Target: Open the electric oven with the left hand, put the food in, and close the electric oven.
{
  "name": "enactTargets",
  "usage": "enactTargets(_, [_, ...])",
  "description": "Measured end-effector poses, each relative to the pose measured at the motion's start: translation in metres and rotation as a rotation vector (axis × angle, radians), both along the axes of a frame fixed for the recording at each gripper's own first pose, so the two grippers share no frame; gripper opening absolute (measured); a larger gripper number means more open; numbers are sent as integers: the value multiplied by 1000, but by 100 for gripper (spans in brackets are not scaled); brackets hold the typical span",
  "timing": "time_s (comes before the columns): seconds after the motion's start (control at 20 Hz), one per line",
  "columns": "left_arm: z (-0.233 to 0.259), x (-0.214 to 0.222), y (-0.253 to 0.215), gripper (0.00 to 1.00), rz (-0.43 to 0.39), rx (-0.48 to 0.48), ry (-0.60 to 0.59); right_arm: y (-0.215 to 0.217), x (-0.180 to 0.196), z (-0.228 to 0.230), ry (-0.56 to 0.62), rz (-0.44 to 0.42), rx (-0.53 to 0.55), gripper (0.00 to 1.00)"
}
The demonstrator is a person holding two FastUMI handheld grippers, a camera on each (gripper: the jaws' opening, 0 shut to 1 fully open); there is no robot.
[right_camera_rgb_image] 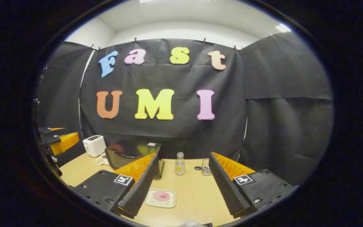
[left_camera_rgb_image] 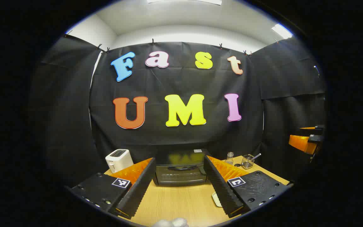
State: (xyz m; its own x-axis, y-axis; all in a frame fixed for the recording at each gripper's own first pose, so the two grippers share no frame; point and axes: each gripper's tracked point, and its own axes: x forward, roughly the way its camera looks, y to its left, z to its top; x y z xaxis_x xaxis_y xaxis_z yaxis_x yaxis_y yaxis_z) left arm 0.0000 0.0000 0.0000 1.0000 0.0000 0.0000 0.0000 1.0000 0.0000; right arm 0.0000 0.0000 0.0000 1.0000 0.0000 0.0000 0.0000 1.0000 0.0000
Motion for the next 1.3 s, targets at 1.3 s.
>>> enactTargets(1.3, [-32,68,-12,100,1,13,22,-13,11,-15,48,0,-30,99])
